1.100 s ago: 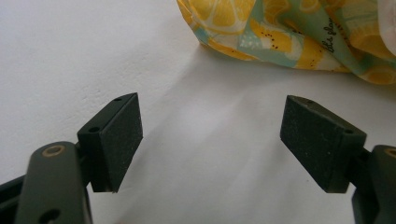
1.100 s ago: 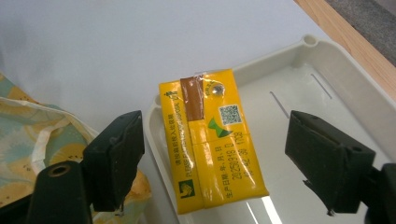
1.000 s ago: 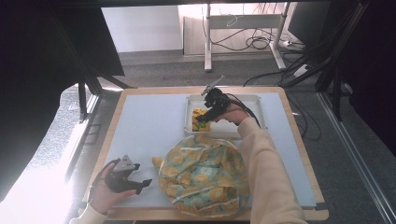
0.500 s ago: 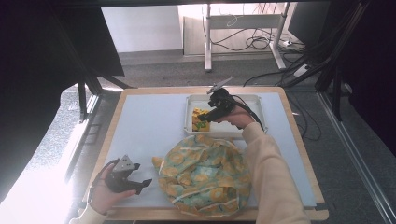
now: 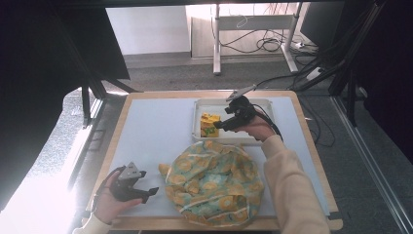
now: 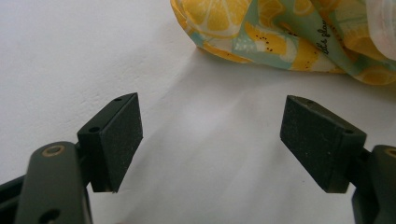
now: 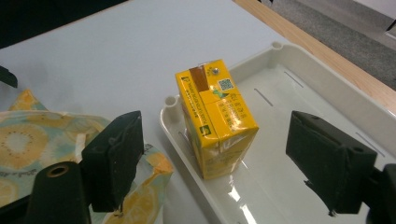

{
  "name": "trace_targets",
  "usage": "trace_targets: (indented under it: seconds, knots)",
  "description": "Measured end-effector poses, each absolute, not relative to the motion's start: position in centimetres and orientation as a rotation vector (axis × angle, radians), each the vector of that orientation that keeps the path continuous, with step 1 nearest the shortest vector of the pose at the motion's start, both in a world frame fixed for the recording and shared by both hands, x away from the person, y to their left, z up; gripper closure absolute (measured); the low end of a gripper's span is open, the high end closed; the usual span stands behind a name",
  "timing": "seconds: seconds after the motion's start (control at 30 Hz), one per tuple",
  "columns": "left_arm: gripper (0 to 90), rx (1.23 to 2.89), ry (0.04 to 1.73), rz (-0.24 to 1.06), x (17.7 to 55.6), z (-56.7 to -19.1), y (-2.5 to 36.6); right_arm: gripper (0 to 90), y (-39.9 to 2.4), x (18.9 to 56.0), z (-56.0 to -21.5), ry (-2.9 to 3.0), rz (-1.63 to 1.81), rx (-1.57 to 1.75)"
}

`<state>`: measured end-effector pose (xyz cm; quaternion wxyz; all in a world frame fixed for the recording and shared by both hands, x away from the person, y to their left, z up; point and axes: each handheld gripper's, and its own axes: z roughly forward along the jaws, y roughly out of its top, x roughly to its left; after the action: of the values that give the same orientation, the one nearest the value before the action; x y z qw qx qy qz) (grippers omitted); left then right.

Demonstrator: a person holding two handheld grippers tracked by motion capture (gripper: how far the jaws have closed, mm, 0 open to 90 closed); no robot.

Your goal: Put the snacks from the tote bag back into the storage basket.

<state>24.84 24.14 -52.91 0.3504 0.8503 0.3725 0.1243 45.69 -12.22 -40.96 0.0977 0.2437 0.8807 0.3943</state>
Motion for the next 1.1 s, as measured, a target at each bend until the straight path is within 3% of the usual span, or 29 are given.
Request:
trace_targets:
  seconds: [1.1]
  knots:
    - [21.1,2.206,0.975,0.328,24.8,-52.9,24.0,23.1,-17.5,37.1,-43.4,2.5,1.196,0.819]
